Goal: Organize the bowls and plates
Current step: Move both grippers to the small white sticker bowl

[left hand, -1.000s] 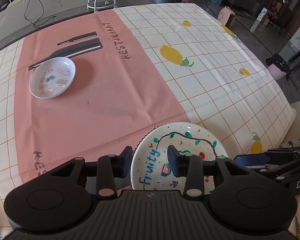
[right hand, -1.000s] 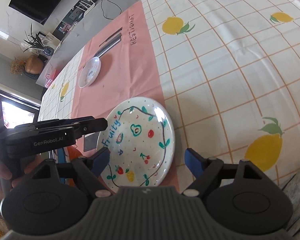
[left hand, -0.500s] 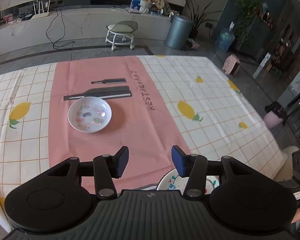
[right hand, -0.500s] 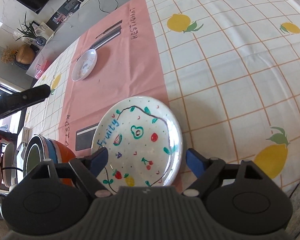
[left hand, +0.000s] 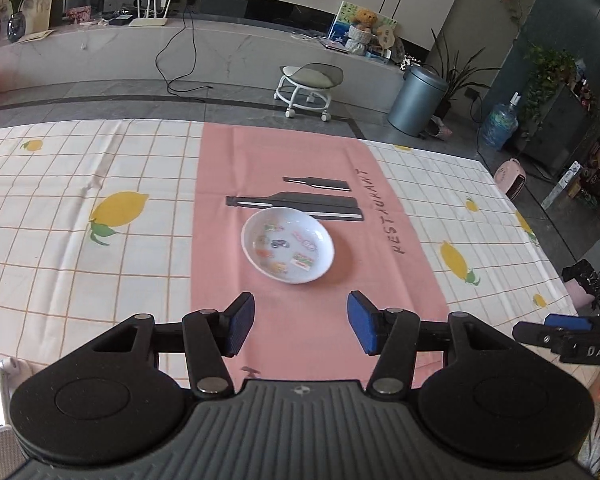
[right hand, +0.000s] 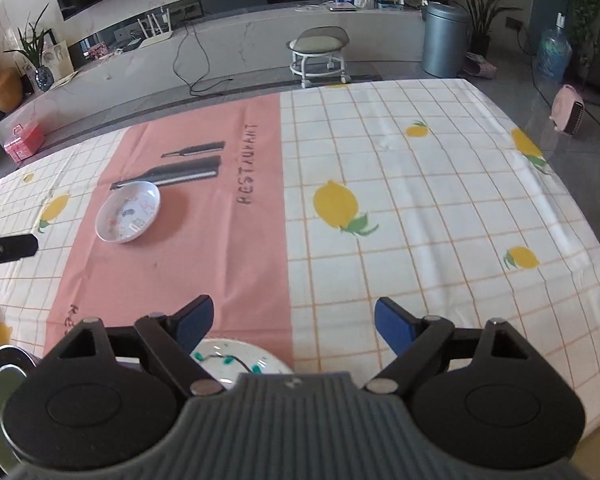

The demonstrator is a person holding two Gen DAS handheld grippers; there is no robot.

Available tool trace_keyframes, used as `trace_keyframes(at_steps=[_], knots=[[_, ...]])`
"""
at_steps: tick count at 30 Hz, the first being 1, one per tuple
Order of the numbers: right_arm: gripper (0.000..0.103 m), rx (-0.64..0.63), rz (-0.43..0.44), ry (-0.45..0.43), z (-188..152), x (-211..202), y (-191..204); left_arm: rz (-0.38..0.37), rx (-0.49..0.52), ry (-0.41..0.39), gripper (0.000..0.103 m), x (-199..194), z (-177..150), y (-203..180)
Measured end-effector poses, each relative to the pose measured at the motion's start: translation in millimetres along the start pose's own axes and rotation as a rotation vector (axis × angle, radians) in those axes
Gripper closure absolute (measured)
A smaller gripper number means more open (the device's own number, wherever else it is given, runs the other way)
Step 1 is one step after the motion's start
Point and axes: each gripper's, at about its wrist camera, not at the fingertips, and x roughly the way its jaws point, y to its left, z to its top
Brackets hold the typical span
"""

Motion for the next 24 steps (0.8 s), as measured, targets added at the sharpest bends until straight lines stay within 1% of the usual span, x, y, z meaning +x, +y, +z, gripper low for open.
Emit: trace_keyframes(at_steps=[2, 5, 7, 9, 11, 12, 13, 14, 15, 17, 20, 22, 24], knots=[[0.017, 0.003, 0.042, 0.008, 11, 7, 11, 0.011, -0.039, -0.005, 0.041, 2, -1, 19], [0.019, 0.011, 0.092, 0.018, 27, 21, 31, 0.041, -0.15, -0.028, 0.043, 8, 2, 46], [0.024, 0.025, 0.132, 0.036, 38, 35, 43, 0.03, -0.21, -0.042, 0.043, 16, 5, 59], [0.027, 0.047, 0.177, 0.062, 47, 49, 57, -0.004, -0.242, -0.036, 0.043, 27, 8, 66], [0.032, 0.055, 0.199, 0.076, 55, 65, 71, -0.042, -0.244, -0.026, 0.043, 38, 11, 68], [0.035, 0.055, 0.197, 0.08, 58, 72, 78, -0.035, -0.238, -0.021, 0.043, 44, 12, 68], [0.035, 0.062, 0.195, 0.085, 62, 81, 85, -0.016, -0.236, -0.013, 0.046, 49, 14, 66], [0.039, 0.07, 0.195, 0.09, 64, 89, 90, 0.004, -0.234, -0.012, 0.048, 54, 15, 65], [0.042, 0.076, 0.194, 0.096, 66, 96, 94, 0.01, -0.228, -0.011, 0.048, 59, 16, 64], [0.045, 0.087, 0.195, 0.116, 68, 109, 103, -0.004, -0.203, 0.007, 0.048, 67, 17, 60], [0.049, 0.068, 0.182, 0.11, 70, 120, 113, -0.017, -0.191, 0.038, 0.048, 79, 18, 55], [0.056, 0.062, 0.177, 0.102, 72, 127, 117, -0.016, -0.169, 0.049, 0.049, 85, 19, 51], [0.061, 0.076, 0.18, 0.1, 74, 134, 116, -0.004, -0.153, 0.057, 0.051, 91, 20, 47]])
